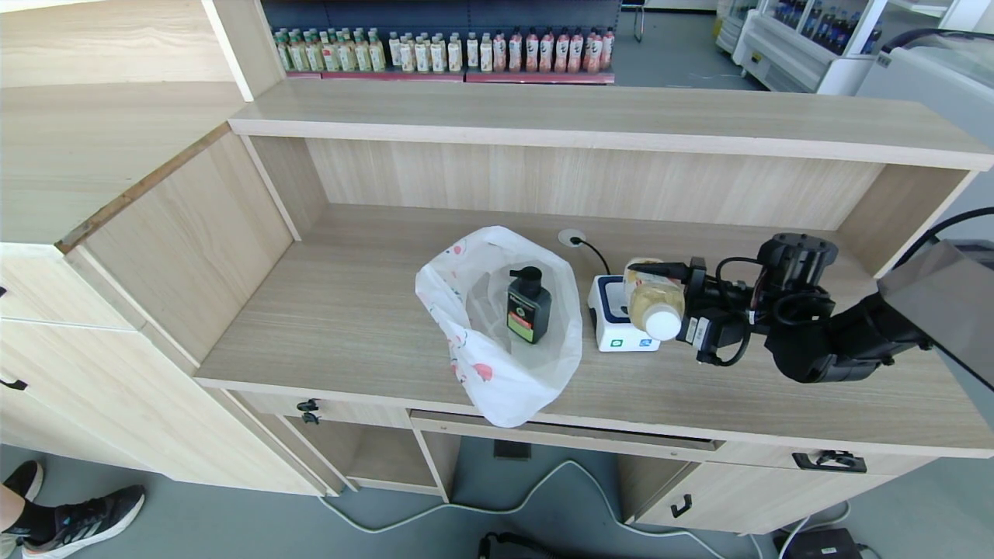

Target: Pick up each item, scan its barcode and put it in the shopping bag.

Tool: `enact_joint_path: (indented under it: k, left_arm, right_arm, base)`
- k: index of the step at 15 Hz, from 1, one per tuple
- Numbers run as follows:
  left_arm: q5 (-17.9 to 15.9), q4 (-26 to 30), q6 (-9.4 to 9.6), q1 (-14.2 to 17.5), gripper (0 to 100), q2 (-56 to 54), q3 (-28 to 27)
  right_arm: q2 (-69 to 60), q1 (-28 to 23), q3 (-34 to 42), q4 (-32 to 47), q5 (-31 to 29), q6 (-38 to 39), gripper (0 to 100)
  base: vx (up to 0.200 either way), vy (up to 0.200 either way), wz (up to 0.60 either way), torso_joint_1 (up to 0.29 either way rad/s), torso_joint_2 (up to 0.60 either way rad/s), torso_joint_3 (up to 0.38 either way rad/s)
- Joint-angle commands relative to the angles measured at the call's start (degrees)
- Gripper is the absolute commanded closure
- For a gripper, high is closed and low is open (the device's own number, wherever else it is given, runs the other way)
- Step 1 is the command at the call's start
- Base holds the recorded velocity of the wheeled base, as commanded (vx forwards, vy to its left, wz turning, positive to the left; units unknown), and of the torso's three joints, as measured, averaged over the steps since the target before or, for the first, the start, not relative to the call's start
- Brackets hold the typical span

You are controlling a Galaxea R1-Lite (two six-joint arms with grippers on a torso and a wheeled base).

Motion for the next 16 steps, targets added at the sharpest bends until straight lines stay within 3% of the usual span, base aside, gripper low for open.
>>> enact_joint_path:
  k: [1, 16]
  left_arm:
    - [0.0, 0.0, -0.02, 0.0, 0, 0.0, 0.0]
    - [0.0, 0.0, -0.02, 0.0, 0, 0.0, 0.0]
  right_arm:
    - [0.5, 0.1, -0.1, 0.0, 0.0, 0.0, 100]
    - [4.4, 2.1, -4.6, 0.0, 0.1, 1.3, 100]
  base:
    - [0.0, 0.0, 0.0, 0.0, 0.0, 0.0]
    - [0.0, 0.0, 0.0, 0.0, 0.0, 0.0]
